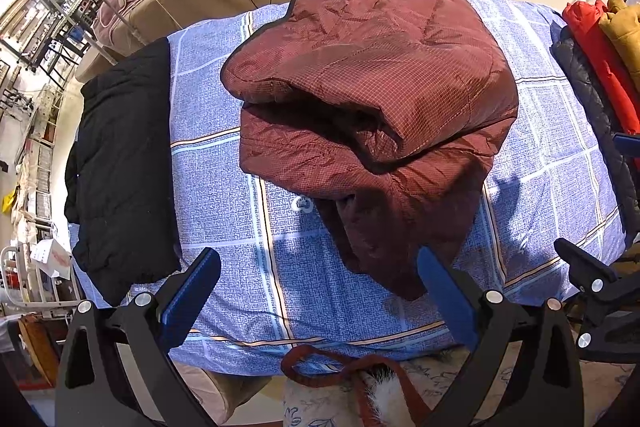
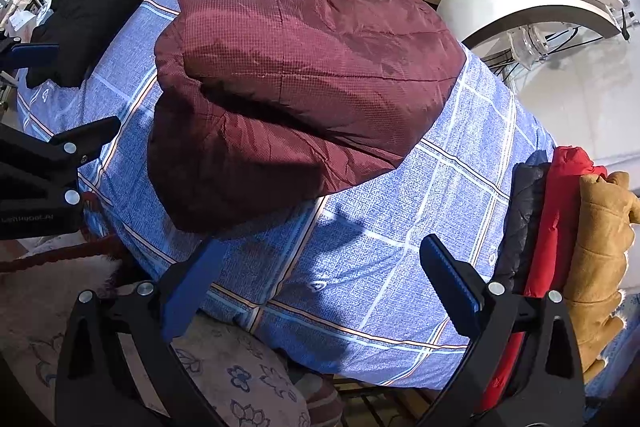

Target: Fold large clothes

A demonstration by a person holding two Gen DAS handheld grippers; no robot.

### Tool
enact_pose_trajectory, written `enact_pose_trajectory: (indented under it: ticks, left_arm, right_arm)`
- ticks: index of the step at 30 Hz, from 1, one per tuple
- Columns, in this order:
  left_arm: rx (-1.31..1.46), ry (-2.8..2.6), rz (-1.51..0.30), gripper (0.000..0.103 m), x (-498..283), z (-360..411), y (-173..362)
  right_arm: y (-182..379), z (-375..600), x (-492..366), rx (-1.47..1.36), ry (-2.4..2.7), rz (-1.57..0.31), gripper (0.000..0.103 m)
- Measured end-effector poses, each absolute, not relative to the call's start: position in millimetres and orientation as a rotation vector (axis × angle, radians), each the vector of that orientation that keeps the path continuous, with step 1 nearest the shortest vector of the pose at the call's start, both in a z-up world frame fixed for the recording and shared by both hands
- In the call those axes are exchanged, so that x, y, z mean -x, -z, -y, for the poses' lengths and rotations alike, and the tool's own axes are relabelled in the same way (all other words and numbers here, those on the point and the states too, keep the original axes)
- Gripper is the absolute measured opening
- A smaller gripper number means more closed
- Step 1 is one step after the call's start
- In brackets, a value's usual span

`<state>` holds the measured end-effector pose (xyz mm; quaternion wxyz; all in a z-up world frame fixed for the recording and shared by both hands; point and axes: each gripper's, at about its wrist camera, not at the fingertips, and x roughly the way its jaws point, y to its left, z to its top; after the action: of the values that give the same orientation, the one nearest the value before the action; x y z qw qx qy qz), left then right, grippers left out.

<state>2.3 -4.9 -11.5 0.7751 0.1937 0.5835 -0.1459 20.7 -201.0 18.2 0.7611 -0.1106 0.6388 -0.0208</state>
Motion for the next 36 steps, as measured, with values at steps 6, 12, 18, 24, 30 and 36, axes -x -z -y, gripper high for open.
enact_pose_trajectory:
  ticks: [6, 12, 18, 24, 30, 36]
  left_arm:
    - [-0.333, 0.333, -1.333, 0.097, -9.3, -4.0, 22.2]
    - [0.002, 0.199, -1.422, 0.097, -34.8, -66.4, 43.2]
    - [0.224, 0.095, -1.445, 0.097, -36.1, -117.5, 53.0]
    - [0.272, 0.044, -1.438, 0.097, -20.3, -137.3, 54.6]
    - [0.326, 0.012, -1.446, 0.097, -17.0, -146.4, 60.4]
    - [0.340, 0.102, -1.489, 0.097, -38.2, -120.7, 73.6]
  right_arm:
    - [-15.7, 208.6, -24.8, 0.189, 0.031, -1.397, 0.098]
    - [-23.9, 224.7, -46.2, 0.007, -0.029, -1.336, 0.098]
    - [-22.6, 180.9, -109.6, 0.073, -0.201, -1.270, 0.098]
    - [18.3, 129.3, -176.0, 0.217, -0.225, -1.283, 0.097]
    - [28.6, 165.2, -186.8, 0.133, -0.215, -1.247, 0.035]
    - [0.3, 291.4, -145.5, -0.139, 0.035, -1.172, 0.013]
